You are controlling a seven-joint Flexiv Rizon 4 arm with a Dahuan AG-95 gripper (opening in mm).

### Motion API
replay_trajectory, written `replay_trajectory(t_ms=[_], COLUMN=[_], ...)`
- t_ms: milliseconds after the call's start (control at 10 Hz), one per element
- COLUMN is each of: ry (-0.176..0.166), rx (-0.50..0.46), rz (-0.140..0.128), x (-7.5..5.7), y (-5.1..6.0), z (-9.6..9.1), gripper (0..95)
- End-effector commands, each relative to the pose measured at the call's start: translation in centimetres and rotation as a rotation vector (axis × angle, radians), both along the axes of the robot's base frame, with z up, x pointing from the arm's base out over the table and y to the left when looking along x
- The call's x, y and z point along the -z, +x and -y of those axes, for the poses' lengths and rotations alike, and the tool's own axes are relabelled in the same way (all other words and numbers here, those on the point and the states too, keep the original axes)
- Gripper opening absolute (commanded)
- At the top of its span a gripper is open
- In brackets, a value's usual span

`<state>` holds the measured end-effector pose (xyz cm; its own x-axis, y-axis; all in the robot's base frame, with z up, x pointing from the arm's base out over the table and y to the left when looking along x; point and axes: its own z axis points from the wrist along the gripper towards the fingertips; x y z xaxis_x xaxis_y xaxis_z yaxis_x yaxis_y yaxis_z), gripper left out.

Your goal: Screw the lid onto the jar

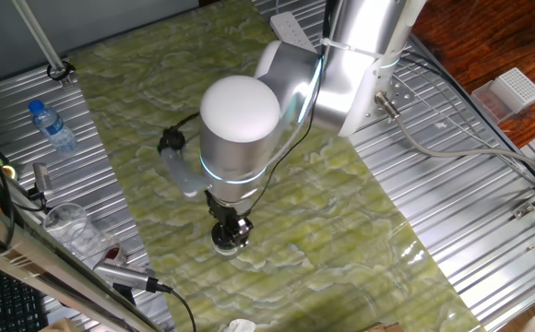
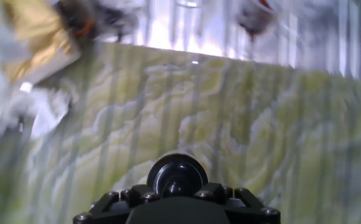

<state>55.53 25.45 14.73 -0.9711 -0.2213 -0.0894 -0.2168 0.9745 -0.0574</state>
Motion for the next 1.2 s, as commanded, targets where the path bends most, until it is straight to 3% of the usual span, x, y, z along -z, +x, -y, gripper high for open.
replay_trajectory(t_ms=[100,600,1000,1100,1200], ry=[-0.066,-0.114,-0.170,-0.176,-0.189], rx=[-0.465,-0.813,-1.265,-1.334,-1.490], rz=[-0.014,-0.012,-0.024,-0.027,-0.028], x=[-0.04,-0.05,-0.09,-0.11,-0.19], y=[0.01,0.00,0.00,0.00,0.01], z=[-0.05,-0.03,-0.04,-0.04,-0.04], gripper=[57.0,57.0,57.0,57.0,57.0])
